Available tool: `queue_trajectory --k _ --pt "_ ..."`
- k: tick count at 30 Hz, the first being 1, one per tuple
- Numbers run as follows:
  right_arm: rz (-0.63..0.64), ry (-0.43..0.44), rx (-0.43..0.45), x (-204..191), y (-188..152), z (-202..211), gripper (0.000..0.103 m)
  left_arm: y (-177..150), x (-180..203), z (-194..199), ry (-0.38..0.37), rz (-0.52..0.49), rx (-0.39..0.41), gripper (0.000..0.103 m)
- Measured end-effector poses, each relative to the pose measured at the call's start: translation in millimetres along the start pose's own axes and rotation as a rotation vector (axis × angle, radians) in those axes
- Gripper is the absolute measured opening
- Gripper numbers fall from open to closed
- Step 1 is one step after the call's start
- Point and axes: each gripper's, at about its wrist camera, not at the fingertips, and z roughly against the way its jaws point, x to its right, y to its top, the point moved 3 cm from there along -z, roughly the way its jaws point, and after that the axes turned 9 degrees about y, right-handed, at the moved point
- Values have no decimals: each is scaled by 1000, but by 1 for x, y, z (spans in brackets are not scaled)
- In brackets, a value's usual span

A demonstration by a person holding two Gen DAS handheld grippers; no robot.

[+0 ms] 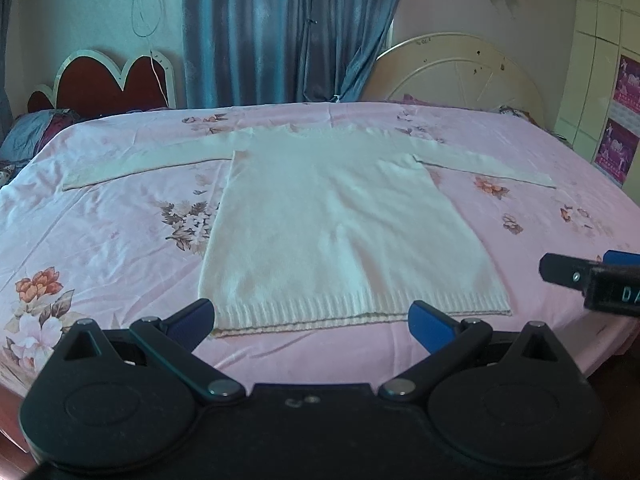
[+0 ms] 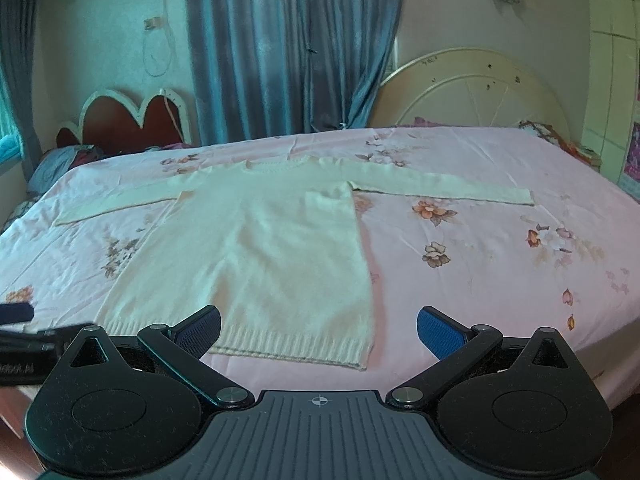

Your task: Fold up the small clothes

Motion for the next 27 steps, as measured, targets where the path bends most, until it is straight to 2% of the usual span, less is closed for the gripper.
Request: queue_trajectory --k 9,13,21,27 --pt "-37 -61 43 25 44 -43 103 48 -1 -50 -51 7 31 103" --pt "-66 -96 56 39 68 -67 103 72 1 -80 -46 -14 19 103" --pt "-125 -154 76 66 103 -109 103 113 0 -131 -154 -26 26 103" --pt "-153 -209 74 95 120 -130 103 132 17 -164 -172 -40 -1 103"
